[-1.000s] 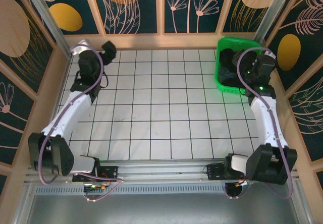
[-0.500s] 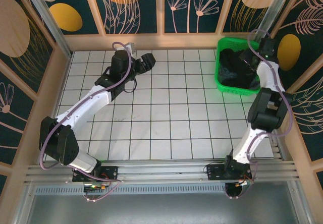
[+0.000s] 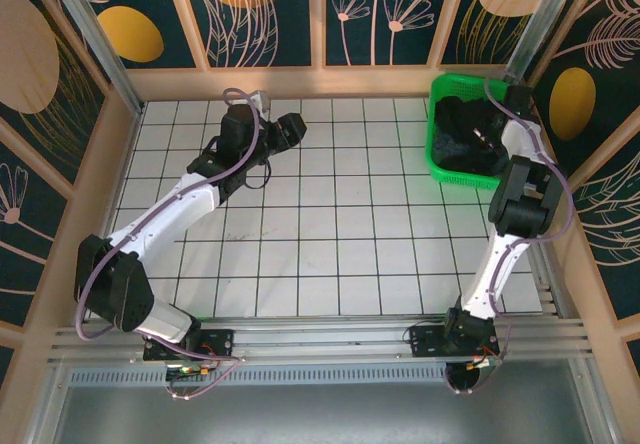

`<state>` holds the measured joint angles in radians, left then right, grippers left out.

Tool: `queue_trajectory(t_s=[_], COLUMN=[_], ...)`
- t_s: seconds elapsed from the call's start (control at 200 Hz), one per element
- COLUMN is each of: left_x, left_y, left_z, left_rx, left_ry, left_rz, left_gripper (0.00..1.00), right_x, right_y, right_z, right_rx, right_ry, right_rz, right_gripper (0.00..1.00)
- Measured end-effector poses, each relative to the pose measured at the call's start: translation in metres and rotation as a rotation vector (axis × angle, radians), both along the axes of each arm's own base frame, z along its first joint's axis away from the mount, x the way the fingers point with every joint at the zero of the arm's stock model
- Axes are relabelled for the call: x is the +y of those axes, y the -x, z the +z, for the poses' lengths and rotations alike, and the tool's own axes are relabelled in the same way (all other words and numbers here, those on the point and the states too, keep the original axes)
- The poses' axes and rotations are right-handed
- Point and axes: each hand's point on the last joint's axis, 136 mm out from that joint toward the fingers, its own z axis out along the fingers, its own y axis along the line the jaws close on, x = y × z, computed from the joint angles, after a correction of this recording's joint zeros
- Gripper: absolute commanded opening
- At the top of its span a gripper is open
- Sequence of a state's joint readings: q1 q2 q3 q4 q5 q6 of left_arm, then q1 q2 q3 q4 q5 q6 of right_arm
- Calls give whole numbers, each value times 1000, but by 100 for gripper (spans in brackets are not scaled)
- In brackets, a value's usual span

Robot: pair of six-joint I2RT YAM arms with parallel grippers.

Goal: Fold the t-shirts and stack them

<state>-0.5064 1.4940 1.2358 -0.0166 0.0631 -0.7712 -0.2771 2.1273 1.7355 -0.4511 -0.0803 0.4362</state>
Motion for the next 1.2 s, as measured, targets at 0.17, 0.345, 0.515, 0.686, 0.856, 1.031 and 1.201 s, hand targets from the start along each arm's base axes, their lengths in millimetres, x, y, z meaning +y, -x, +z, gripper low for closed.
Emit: queue_trajectory(t_s=[0.17,0.345,0.515,0.686,0.856,1.031,1.201], left_x=[4,10,17,36,71,115,151], left_y=[1,0,-1,-2,4,23,48], left_z=[0,-5,-11,-21,-18,14,47], left_rx=[-2,6,20,49,55,-7,-66], left_ry=[-18,-46,-78,-142,-231,-294,-318], left_rz=[14,42,75,162,310,472,598], left_gripper=[63,63,63,63,67,69,70], right_x=[4,23,80,160,287,422,561], right_y=[20,49,89,115,140,165,180], right_z=[46,175,309,384,390,334,218], right_rx=[-109,-400,-741,-934,-969,-854,-592], right_ry=[37,115,170,149,59,-49,-157], right_rz=[-5,13,112,282,548,809,1100], right_gripper=[0,0,0,0,0,0,36])
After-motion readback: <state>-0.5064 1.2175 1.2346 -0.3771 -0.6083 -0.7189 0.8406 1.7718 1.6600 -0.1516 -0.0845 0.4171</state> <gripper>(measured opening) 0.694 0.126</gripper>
